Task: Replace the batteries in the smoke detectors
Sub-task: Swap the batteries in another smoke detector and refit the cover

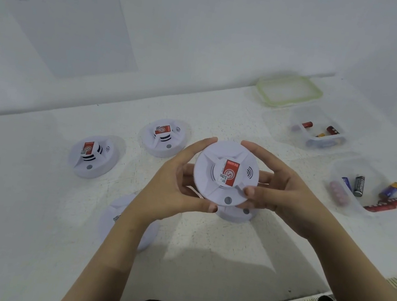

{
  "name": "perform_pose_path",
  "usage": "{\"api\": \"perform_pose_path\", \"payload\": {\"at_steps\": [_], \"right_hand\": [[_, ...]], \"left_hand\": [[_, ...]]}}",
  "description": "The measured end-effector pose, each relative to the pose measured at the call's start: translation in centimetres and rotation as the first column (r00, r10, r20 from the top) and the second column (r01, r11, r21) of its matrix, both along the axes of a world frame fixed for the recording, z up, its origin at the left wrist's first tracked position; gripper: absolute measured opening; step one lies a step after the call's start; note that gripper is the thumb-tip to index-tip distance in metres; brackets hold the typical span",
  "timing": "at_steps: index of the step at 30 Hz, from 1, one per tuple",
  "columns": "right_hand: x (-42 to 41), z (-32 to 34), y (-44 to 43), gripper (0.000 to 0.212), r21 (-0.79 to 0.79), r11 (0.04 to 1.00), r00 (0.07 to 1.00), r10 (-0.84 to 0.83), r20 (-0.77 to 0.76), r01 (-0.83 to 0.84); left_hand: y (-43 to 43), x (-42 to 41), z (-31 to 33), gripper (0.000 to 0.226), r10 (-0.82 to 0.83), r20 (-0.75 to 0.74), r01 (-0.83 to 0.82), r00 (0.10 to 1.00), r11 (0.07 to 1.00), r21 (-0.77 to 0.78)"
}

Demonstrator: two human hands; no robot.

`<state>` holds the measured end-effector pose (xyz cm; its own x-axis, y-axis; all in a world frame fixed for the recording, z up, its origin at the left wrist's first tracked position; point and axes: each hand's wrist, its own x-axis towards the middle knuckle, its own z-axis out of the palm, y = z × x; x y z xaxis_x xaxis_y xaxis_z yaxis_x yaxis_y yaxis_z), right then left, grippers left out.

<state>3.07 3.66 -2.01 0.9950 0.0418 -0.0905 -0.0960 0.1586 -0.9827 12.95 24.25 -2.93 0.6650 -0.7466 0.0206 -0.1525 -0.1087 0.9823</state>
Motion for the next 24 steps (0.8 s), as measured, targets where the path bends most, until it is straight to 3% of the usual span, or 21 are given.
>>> {"api": "perform_pose_path", "payload": {"at_steps": [24], "right_hand": [[-0.15,0.20,0.03,0.072,-0.013,1.000,1.000,-0.003,-0.004,0.003]], "left_hand": [[0.29,-0.10,0.37,0.086,-0.025,-0.053,0.024,0.998,0.999,-0.020]]}}
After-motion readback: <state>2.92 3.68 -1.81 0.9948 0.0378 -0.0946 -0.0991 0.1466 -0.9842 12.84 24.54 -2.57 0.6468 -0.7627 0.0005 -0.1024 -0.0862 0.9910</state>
